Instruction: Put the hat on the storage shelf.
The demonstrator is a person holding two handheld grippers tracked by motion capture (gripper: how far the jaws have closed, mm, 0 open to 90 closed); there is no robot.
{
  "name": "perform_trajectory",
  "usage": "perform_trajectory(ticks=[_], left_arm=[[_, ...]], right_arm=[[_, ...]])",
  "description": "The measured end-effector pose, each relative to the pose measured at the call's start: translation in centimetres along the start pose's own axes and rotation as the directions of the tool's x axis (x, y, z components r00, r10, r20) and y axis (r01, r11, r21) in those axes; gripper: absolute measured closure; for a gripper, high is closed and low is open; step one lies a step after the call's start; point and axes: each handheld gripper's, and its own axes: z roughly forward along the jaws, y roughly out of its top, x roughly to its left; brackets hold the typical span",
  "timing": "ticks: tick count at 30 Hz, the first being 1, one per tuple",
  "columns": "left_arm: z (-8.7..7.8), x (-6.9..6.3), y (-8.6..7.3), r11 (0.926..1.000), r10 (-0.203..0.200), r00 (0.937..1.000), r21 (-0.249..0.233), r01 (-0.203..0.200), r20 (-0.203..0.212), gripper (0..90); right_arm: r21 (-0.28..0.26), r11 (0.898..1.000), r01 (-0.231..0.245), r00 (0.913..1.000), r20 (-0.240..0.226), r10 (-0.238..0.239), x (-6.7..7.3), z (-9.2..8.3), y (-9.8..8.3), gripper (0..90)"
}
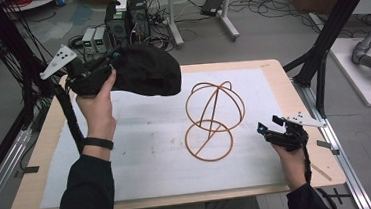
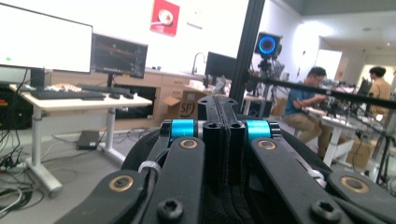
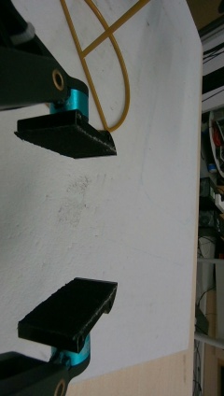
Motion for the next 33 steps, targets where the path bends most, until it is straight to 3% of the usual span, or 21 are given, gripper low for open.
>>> perform_trajectory(ticks=[4, 5, 13, 20, 25, 29, 33], left_arm=[[2.1, -1.4, 0.9, 0.9981, -0.044, 0.9988, -0.043, 0.045, 0.022, 89.3], [2.1, -1.4, 0.9, 0.9981, -0.044, 0.9988, -0.043, 0.045, 0.022, 89.3], [5.2, -5.0, 1.1, 0.9965, -0.056, 0.993, -0.057, 0.062, 0.104, 89.3], [6.5, -6.9, 0.2, 0.9913, -0.114, 0.9783, -0.047, 0.123, 0.173, 89.2], [6.7, -8.2, -0.2, 0.9911, -0.122, 0.9702, -0.028, 0.13, 0.209, 89.2], [6.7, -8.6, -0.9, 0.9862, -0.158, 0.9576, -0.009, 0.166, 0.241, 89.2], [6.5, -9.1, -1.7, 0.9861, -0.164, 0.9489, 0.016, 0.165, 0.27, 89.2]], right_arm=[[-0.005, 1.0, -0.004, 1.0, 0.002, 0.004, -0.1, -0.1, 0.0, 28.6], [-0.005, 1.0, -0.004, 1.0, 0.002, 0.004, -0.1, -0.1, 0.0, 28.6], [-0.01, 1.0, -0.008, 0.9999, 0.008, 0.008, -0.3, -0.3, 0.0, 28.7], [-0.017, 1.0, -0.012, 0.9998, 0.014, 0.012, -0.4, -0.6, 0.0, 28.7], [-0.015, 1.0, -0.014, 0.9997, 0.018, 0.014, -0.4, -0.6, -0.1, 28.7], [-0.015, 1.0, -0.013, 0.9997, 0.019, 0.014, -0.5, -0.6, -0.1, 28.7], [-0.016, 1.0, -0.011, 0.9997, 0.02, 0.011, -0.5, -0.6, -0.1, 28.7]])
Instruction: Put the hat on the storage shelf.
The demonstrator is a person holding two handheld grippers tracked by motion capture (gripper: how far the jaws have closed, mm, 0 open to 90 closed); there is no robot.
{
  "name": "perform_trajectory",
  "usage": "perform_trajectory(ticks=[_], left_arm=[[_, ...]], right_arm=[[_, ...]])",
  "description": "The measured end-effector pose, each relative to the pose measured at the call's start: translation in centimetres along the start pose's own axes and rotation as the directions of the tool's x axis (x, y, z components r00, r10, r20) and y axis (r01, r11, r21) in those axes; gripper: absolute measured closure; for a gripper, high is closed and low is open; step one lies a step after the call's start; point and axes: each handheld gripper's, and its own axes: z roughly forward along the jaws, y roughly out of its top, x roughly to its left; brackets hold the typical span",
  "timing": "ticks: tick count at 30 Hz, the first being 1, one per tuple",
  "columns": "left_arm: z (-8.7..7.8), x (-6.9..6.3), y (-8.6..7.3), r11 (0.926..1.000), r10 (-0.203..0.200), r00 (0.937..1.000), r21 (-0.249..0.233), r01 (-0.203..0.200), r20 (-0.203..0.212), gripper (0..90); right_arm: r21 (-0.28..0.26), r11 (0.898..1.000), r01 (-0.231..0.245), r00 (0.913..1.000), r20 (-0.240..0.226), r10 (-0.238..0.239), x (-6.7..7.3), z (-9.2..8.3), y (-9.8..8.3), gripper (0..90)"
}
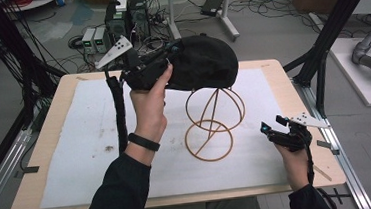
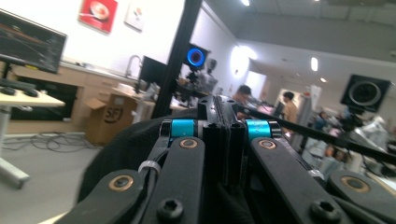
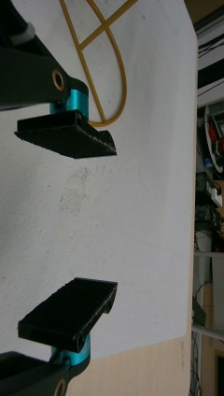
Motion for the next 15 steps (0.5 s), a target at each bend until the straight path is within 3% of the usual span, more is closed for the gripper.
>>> perform_trajectory(ticks=[9, 15], left_arm=[[-0.4, -1.3, -2.3, 0.9981, 0.003, 0.9972, 0.061, -0.007, 0.075, 89.2], [-0.5, -2.1, -3.5, 0.9912, 0.011, 0.9931, 0.13, -0.026, 0.117, 89.2]], right_arm=[[0.001, 1.0, -0.001, 1.0, 0.004, 0.001, 0.1, 0.0, 0.0, 28.8], [0.001, 1.0, -0.001, 1.0, 0.007, 0.001, 0.1, 0.1, 0.0, 28.8]])
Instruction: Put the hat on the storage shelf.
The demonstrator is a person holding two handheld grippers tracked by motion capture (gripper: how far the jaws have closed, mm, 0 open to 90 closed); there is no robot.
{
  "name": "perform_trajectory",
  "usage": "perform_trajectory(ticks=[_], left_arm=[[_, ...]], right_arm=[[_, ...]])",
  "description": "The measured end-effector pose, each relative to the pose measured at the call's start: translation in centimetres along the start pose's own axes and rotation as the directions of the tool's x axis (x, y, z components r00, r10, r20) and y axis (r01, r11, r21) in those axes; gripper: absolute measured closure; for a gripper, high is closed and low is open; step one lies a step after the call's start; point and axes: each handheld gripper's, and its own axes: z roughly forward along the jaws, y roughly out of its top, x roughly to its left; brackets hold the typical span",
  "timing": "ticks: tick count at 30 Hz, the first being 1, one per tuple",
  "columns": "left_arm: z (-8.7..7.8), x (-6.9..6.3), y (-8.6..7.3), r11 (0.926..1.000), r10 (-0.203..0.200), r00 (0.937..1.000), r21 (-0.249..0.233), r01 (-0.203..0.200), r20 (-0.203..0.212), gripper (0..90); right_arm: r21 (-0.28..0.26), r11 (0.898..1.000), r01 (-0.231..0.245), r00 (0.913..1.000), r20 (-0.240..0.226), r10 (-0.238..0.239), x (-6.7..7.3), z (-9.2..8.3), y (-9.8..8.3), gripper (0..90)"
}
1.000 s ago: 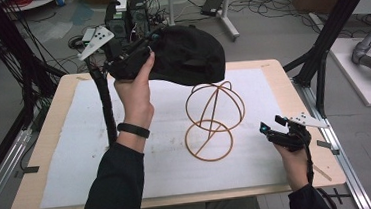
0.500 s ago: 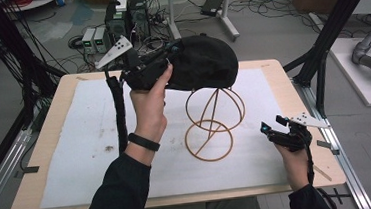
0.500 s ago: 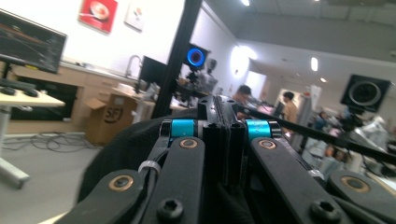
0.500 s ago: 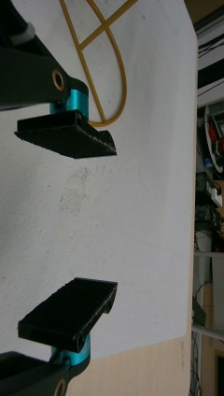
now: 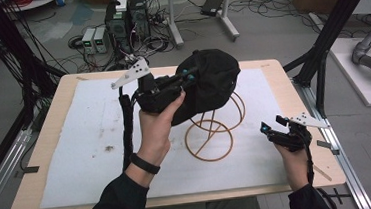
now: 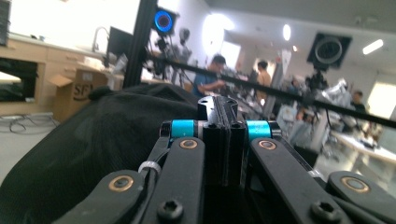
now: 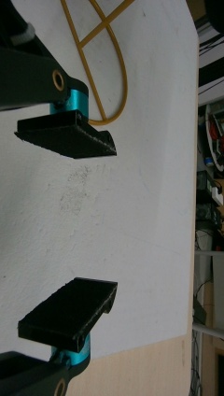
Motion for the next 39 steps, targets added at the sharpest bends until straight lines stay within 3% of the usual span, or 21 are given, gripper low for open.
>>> perform_trajectory(ticks=[4, 9, 15, 18, 21, 24, 27, 32, 35, 38, 39], left_arm=[[0.3, -0.6, -1.3, 0.9978, 0.008, 0.9994, 0.065, -0.01, 0.033, 89.2], [0.3, -1.0, -2.1, 0.9948, 0.028, 0.9984, 0.096, -0.032, 0.049, 89.0], [-0.2, -0.6, -3.3, 0.9919, 0.019, 0.9971, 0.124, -0.028, 0.073, 88.2], [-0.7, -0.5, -3.4, 0.994, 0.012, 0.993, 0.107, -0.025, 0.117, 86.4], [-1.3, -0.8, -3.3, 0.9934, 0.037, 0.9948, 0.105, -0.047, 0.094, 80.0], [-2.5, -0.7, -3.3, 0.9915, 0.053, 0.9956, 0.114, -0.062, 0.077, 66.2], [-4.1, -0.2, -3.6, 0.9907, 0.035, 0.9968, 0.128, -0.044, 0.071, 52.4], [-7.7, 1.3, -4.3, 0.9856, 0.067, 0.9977, 0.155, -0.067, 0.01, 36.1], [-9.9, 2.3, -4.8, 0.9754, 0.107, 0.993, 0.199, -0.095, -0.05, 30.6], [-11.7, 3.1, -5.5, 0.9634, 0.154, 0.9825, 0.237, -0.125, -0.106, 27.8], [-12.6, 3.5, -5.7, 0.9573, 0.176, 0.9762, 0.253, -0.14, -0.126, 27.3]], right_arm=[[0.0, 1.0, 0.005, 1.0, 0.002, -0.005, 0.0, 0.1, 0.0, 28.8], [0.0, 1.0, 0.004, 1.0, 0.002, -0.004, 0.0, 0.0, 0.0, 28.8], [0.008, 1.0, 0.001, 1.0, 0.002, -0.001, -0.1, 0.1, -0.1, 28.8], [0.009, 1.0, 0.002, 1.0, 0.003, -0.002, 0.0, 0.1, -0.1, 28.8], [0.01, 1.0, 0.004, 1.0, 0.002, -0.004, 0.0, 0.2, -0.1, 28.8], [0.012, 1.0, 0.002, 1.0, 0.0, -0.003, 0.1, 0.1, -0.1, 28.8], [0.013, 1.0, 0.008, 1.0, -0.001, -0.008, 0.0, 0.3, -0.1, 28.8], [0.019, 1.0, 0.007, 1.0, -0.006, -0.007, 0.1, 0.4, -0.1, 28.8], [0.022, 1.0, 0.006, 0.9999, -0.01, -0.006, 0.1, 0.6, -0.1, 28.8], [0.023, 1.0, 0.008, 0.9999, -0.011, -0.007, 0.2, 0.7, -0.1, 28.7], [0.026, 1.0, 0.009, 0.9999, -0.012, -0.009, 0.2, 0.7, -0.1, 28.7]])
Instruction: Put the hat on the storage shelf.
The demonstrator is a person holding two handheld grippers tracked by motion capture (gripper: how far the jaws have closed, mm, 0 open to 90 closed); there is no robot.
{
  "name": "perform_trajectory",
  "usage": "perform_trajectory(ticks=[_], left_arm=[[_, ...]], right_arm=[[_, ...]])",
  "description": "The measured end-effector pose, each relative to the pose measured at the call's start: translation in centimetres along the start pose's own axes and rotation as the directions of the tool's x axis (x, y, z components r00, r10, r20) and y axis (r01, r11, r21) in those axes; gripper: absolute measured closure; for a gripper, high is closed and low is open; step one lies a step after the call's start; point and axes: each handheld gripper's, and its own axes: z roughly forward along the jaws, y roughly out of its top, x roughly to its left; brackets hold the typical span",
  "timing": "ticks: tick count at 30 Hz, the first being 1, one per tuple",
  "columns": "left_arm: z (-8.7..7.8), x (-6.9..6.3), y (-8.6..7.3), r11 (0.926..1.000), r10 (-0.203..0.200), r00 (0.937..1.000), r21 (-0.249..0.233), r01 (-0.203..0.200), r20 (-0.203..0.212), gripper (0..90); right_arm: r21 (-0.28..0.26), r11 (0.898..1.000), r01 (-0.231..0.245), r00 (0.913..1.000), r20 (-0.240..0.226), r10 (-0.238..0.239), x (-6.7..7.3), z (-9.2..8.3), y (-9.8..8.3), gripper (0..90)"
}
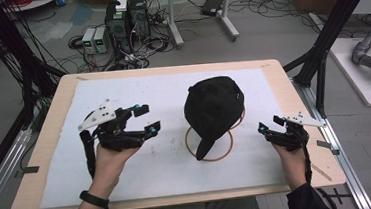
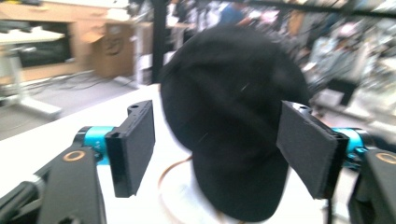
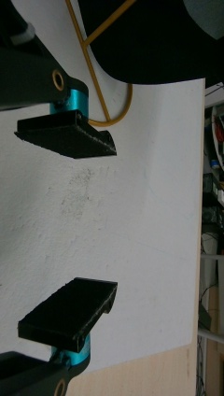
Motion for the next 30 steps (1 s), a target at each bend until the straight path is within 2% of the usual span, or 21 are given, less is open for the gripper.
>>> perform_trajectory(ticks=[3, 5, 8, 11, 15, 18, 20, 22, 24, 28, 30], left_arm=[[-1.6, 1.1, -1.1, 0.9993, 0.028, 0.9979, 0.025, -0.026, -0.058, 24.7], [-2.5, 1.9, -1.9, 0.9982, 0.042, 0.993, 0.048, -0.037, -0.11, 22.5], [-3.7, 3.0, -3.1, 0.9974, 0.033, 0.9859, 0.068, -0.023, -0.164, 22.5], [-4.9, 4.0, -4.3, 0.9936, 0.064, 0.9685, 0.106, -0.039, -0.241, 22.5], [-6.4, 5.3, -5.5, 0.9918, 0.06, 0.9472, 0.126, -0.021, -0.315, 22.3], [-7.4, 6.1, -6.4, 0.9908, 0.05, 0.9339, 0.136, -0.001, -0.354, 22.2], [-8.2, 6.5, -7.0, 0.9884, 0.047, 0.9218, 0.152, 0.013, -0.385, 22.2], [-8.9, 6.9, -7.5, 0.9885, 0.034, 0.9151, 0.149, 0.029, -0.402, 22.1], [-9.4, 7.3, -7.8, 0.9883, 0.025, 0.9047, 0.147, 0.042, -0.425, 22.1], [-9.9, 7.8, -8.3, 0.9878, 0.003, 0.8959, 0.141, 0.066, -0.444, 20.3], [-10.0, 7.9, -8.4, 0.9879, -0.008, 0.8953, 0.135, 0.076, -0.445, 20.2]], right_arm=[[0.002, 1.0, 0.002, 1.0, -0.002, -0.002, 0.0, 0.1, 0.0, 28.7], [0.001, 1.0, 0.006, 1.0, -0.002, -0.006, 0.0, 0.1, 0.0, 28.7], [0.006, 1.0, 0.002, 1.0, -0.004, -0.002, 0.0, 0.1, 0.0, 28.7], [0.005, 1.0, 0.004, 1.0, 0.0, -0.004, -0.1, 0.2, 0.0, 28.7], [0.006, 1.0, 0.004, 1.0, 0.002, -0.004, -0.2, 0.2, 0.0, 28.7], [0.006, 1.0, 0.003, 1.0, 0.002, -0.003, -0.2, 0.3, 0.1, 28.7], [0.008, 1.0, 0.003, 1.0, 0.001, -0.003, -0.2, 0.4, 0.1, 28.7], [0.009, 1.0, 0.006, 1.0, 0.002, -0.006, -0.2, 0.5, 0.1, 28.7], [0.008, 1.0, 0.006, 1.0, 0.0, -0.006, 0.0, 0.7, 0.2, 28.7], [0.013, 1.0, 0.012, 0.9999, -0.004, -0.012, 0.1, 0.8, 0.3, 28.7], [0.013, 1.0, 0.015, 0.9999, -0.004, -0.015, 0.1, 0.8, 0.2, 28.7]])
